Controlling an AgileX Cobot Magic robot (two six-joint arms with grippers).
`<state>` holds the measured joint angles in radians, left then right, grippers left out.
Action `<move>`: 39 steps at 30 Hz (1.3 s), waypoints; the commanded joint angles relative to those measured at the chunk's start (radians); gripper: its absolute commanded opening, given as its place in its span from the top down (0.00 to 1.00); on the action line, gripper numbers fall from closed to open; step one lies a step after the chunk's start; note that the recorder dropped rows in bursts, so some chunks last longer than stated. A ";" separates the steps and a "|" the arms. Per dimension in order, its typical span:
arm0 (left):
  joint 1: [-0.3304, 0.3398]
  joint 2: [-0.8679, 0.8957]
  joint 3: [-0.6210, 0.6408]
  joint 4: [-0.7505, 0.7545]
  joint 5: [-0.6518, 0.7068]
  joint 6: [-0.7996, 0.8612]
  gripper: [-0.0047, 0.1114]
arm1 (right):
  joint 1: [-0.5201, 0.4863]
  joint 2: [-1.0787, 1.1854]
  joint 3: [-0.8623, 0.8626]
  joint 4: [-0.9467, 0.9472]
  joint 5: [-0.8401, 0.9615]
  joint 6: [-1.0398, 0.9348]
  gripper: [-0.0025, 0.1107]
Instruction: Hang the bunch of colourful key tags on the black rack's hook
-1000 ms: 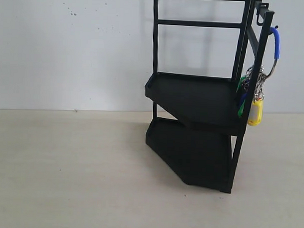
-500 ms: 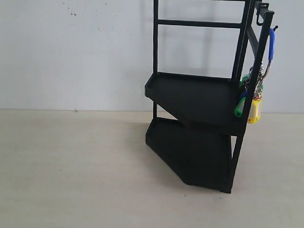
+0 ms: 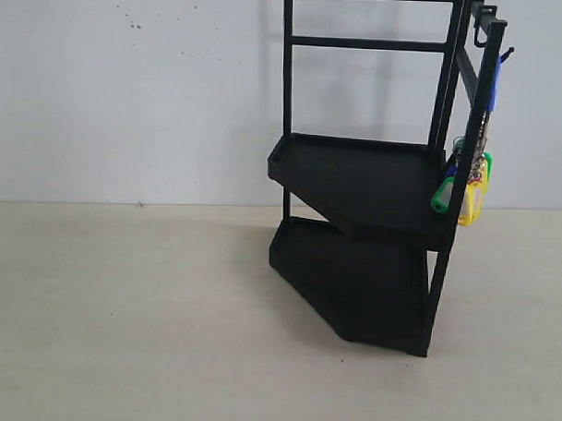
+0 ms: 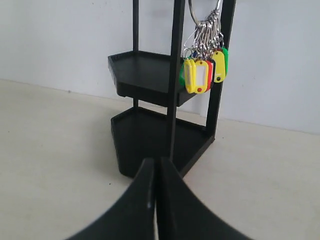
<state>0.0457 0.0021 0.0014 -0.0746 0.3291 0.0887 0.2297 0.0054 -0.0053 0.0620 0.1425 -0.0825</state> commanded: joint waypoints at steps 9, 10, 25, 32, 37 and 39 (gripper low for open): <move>0.002 -0.002 -0.001 -0.007 -0.015 -0.010 0.92 | 0.001 -0.005 0.005 -0.027 0.191 0.100 0.98; 0.002 -0.002 -0.001 -0.007 -0.015 -0.010 0.92 | 0.001 -0.005 0.005 -0.030 0.191 0.100 0.98; 0.002 -0.002 -0.001 -0.007 -0.015 -0.010 0.92 | -0.270 -0.005 0.005 -0.039 0.199 0.120 0.98; 0.002 -0.002 -0.001 -0.007 -0.015 -0.010 0.92 | -0.270 -0.005 0.005 -0.039 0.199 0.125 0.98; 0.002 -0.002 -0.001 -0.007 -0.015 -0.010 0.92 | -0.270 -0.005 0.005 -0.039 0.199 0.125 0.98; 0.002 -0.002 -0.001 -0.007 -0.015 -0.010 0.92 | -0.270 -0.005 0.005 -0.039 0.199 0.125 0.98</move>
<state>0.0457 0.0021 0.0014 -0.0746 0.3291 0.0887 -0.0341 0.0054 0.0005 0.0308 0.3446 0.0379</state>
